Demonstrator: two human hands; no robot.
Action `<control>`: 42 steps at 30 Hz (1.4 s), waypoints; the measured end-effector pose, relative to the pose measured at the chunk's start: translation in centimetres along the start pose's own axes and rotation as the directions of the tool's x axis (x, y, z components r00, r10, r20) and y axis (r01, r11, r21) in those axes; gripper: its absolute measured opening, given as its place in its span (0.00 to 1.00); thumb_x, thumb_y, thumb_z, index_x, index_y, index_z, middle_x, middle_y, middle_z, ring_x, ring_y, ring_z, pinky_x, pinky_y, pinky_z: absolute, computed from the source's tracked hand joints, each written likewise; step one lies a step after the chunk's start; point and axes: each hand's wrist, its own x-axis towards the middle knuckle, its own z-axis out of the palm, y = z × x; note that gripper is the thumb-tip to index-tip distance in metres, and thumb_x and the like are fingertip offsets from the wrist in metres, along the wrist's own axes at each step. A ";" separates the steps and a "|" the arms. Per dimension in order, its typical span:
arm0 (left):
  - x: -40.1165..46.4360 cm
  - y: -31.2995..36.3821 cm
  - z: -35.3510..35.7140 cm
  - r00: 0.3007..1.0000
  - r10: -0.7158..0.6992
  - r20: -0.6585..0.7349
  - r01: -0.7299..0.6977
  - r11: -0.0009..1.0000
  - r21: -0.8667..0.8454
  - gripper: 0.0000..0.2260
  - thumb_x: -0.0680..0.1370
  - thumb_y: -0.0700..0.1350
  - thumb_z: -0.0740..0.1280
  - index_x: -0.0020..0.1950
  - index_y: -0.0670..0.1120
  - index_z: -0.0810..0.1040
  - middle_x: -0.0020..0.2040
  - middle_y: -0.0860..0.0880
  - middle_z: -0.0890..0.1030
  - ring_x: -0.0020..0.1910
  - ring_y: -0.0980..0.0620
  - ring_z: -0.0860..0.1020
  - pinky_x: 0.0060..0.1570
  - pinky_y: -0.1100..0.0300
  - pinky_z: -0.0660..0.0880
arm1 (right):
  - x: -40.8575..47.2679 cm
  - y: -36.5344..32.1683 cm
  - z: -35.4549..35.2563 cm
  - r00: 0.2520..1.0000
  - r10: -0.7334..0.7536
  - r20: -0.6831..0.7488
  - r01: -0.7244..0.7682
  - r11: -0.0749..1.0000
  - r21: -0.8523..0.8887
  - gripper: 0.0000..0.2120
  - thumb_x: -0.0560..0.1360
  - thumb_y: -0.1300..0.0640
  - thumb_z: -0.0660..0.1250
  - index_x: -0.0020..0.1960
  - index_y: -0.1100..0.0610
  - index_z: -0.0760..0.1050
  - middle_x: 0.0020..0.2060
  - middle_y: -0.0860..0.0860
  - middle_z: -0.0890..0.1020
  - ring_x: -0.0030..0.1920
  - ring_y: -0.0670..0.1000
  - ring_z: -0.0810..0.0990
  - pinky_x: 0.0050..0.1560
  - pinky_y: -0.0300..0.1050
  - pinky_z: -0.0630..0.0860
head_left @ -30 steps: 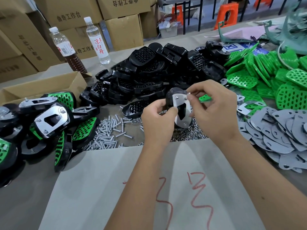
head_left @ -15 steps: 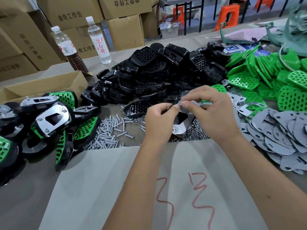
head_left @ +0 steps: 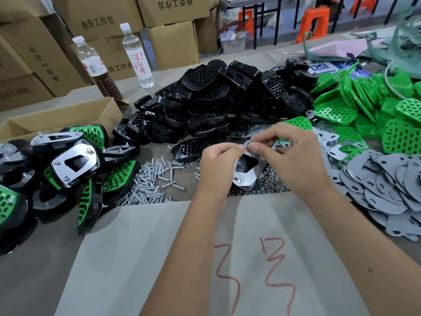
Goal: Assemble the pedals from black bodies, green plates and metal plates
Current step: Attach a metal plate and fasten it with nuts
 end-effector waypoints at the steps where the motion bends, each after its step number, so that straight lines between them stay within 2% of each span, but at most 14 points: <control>1: 0.0 0.0 0.0 1.000 0.001 0.000 -0.001 1.000 0.004 0.13 0.73 0.48 0.68 0.43 0.39 0.86 0.40 0.42 0.83 0.41 0.49 0.78 0.42 0.60 0.74 | 0.0 0.0 0.0 1.000 -0.003 0.000 0.003 1.000 -0.009 0.07 0.73 0.61 0.79 0.44 0.50 0.86 0.38 0.40 0.83 0.43 0.50 0.80 0.35 0.52 0.77; 4: 0.0 -0.2 -0.1 1.000 0.005 -0.003 -0.005 1.000 0.021 0.10 0.77 0.44 0.70 0.43 0.39 0.85 0.38 0.42 0.81 0.40 0.47 0.77 0.43 0.55 0.73 | -0.1 0.0 0.0 1.000 -0.014 0.006 0.014 1.000 -0.025 0.07 0.73 0.61 0.78 0.44 0.50 0.85 0.38 0.41 0.83 0.43 0.51 0.81 0.34 0.50 0.76; 8: 0.2 -0.1 -0.2 1.000 -0.003 -0.013 0.003 0.999 0.033 0.10 0.81 0.40 0.70 0.42 0.47 0.88 0.35 0.49 0.83 0.38 0.51 0.79 0.40 0.60 0.75 | 0.0 0.1 0.1 0.999 -0.039 0.014 0.040 0.999 -0.030 0.08 0.74 0.62 0.78 0.48 0.51 0.87 0.42 0.44 0.83 0.46 0.53 0.82 0.39 0.55 0.80; 11: 0.2 -0.1 -0.2 1.000 -0.011 -0.012 0.011 1.000 0.029 0.12 0.80 0.40 0.71 0.39 0.50 0.87 0.34 0.51 0.84 0.37 0.51 0.80 0.41 0.58 0.76 | 0.1 0.2 0.1 0.999 -0.035 -0.006 0.035 0.999 -0.027 0.06 0.73 0.61 0.79 0.47 0.53 0.87 0.41 0.44 0.83 0.45 0.52 0.82 0.43 0.53 0.81; 13: 0.1 0.0 -0.2 1.000 -0.017 -0.017 0.017 0.999 0.031 0.12 0.80 0.40 0.71 0.38 0.50 0.88 0.35 0.48 0.85 0.39 0.51 0.81 0.43 0.56 0.76 | 0.0 0.2 0.1 0.999 -0.036 -0.025 0.035 0.999 -0.026 0.04 0.72 0.60 0.80 0.44 0.53 0.87 0.40 0.44 0.83 0.44 0.51 0.82 0.42 0.47 0.79; 15: 0.1 -0.1 -0.1 0.999 -0.022 -0.027 0.023 1.000 0.022 0.09 0.80 0.41 0.71 0.41 0.46 0.88 0.42 0.41 0.87 0.43 0.48 0.82 0.47 0.53 0.77 | -0.1 0.0 0.0 0.999 -0.050 -0.021 0.049 0.998 -0.037 0.04 0.73 0.58 0.79 0.43 0.51 0.86 0.39 0.44 0.83 0.44 0.52 0.82 0.40 0.42 0.75; 17: 0.1 0.0 -0.1 0.999 -0.033 -0.031 0.033 0.999 0.009 0.07 0.79 0.41 0.71 0.44 0.42 0.88 0.46 0.38 0.87 0.44 0.47 0.83 0.49 0.53 0.77 | -0.2 -0.2 0.1 0.998 -0.061 -0.020 0.060 0.997 -0.053 0.06 0.75 0.56 0.78 0.41 0.49 0.84 0.38 0.45 0.83 0.44 0.52 0.82 0.35 0.44 0.74; 21: 0.1 0.0 -0.1 0.999 -0.045 -0.028 0.045 0.999 0.002 0.07 0.74 0.47 0.72 0.42 0.46 0.88 0.47 0.39 0.87 0.46 0.45 0.83 0.52 0.52 0.77 | -0.1 0.0 0.0 0.998 -0.045 -0.044 0.043 0.998 -0.047 0.06 0.74 0.56 0.79 0.40 0.52 0.83 0.38 0.47 0.82 0.42 0.51 0.80 0.32 0.52 0.73; 25: 0.2 -0.3 0.0 1.000 -0.023 -0.007 0.023 0.999 0.024 0.09 0.80 0.41 0.71 0.42 0.47 0.88 0.43 0.42 0.88 0.41 0.51 0.83 0.43 0.61 0.78 | -0.1 0.1 0.1 0.998 -0.059 -0.020 0.057 0.996 -0.061 0.08 0.73 0.60 0.79 0.50 0.50 0.87 0.43 0.45 0.82 0.45 0.52 0.80 0.33 0.49 0.76; 29: 0.1 -0.2 0.1 1.000 -0.021 -0.008 0.021 0.999 0.027 0.08 0.80 0.40 0.70 0.44 0.43 0.87 0.40 0.45 0.86 0.39 0.52 0.81 0.39 0.65 0.77 | 0.0 0.2 0.2 0.998 -0.055 -0.017 0.054 0.998 -0.030 0.06 0.73 0.62 0.79 0.45 0.52 0.87 0.40 0.44 0.81 0.42 0.51 0.81 0.40 0.45 0.78; 33: 0.0 -0.1 0.2 0.999 -0.034 -0.005 0.034 0.999 0.037 0.07 0.80 0.40 0.71 0.46 0.41 0.87 0.42 0.40 0.87 0.40 0.50 0.81 0.38 0.65 0.76 | -0.1 0.0 0.2 0.994 -0.069 -0.083 0.063 0.996 -0.071 0.06 0.72 0.58 0.80 0.40 0.51 0.85 0.36 0.45 0.81 0.39 0.50 0.79 0.42 0.37 0.73; 37: 0.0 -0.1 0.2 0.998 -0.045 -0.040 0.045 0.999 -0.001 0.06 0.79 0.41 0.71 0.45 0.42 0.88 0.48 0.36 0.87 0.45 0.46 0.82 0.49 0.55 0.77 | -0.1 -0.2 0.2 0.997 -0.069 -0.024 0.067 0.995 -0.075 0.04 0.74 0.61 0.78 0.43 0.54 0.85 0.40 0.48 0.83 0.43 0.52 0.81 0.39 0.45 0.77; 39: 0.0 0.0 0.2 0.998 -0.050 -0.050 0.048 0.999 -0.024 0.06 0.78 0.42 0.72 0.44 0.43 0.88 0.48 0.36 0.87 0.45 0.45 0.82 0.51 0.50 0.76 | -0.2 -0.2 0.2 0.998 -0.067 -0.010 0.066 0.995 -0.073 0.04 0.74 0.63 0.78 0.44 0.55 0.85 0.41 0.49 0.83 0.44 0.52 0.81 0.38 0.50 0.79; 42: 0.0 -0.1 0.3 0.998 -0.047 -0.039 0.047 0.999 -0.005 0.08 0.80 0.41 0.71 0.43 0.46 0.88 0.46 0.39 0.88 0.46 0.46 0.83 0.53 0.49 0.77 | -0.1 -0.1 0.2 0.998 -0.056 -0.026 0.054 0.995 -0.090 0.07 0.74 0.62 0.78 0.48 0.52 0.85 0.43 0.46 0.83 0.43 0.51 0.80 0.37 0.47 0.78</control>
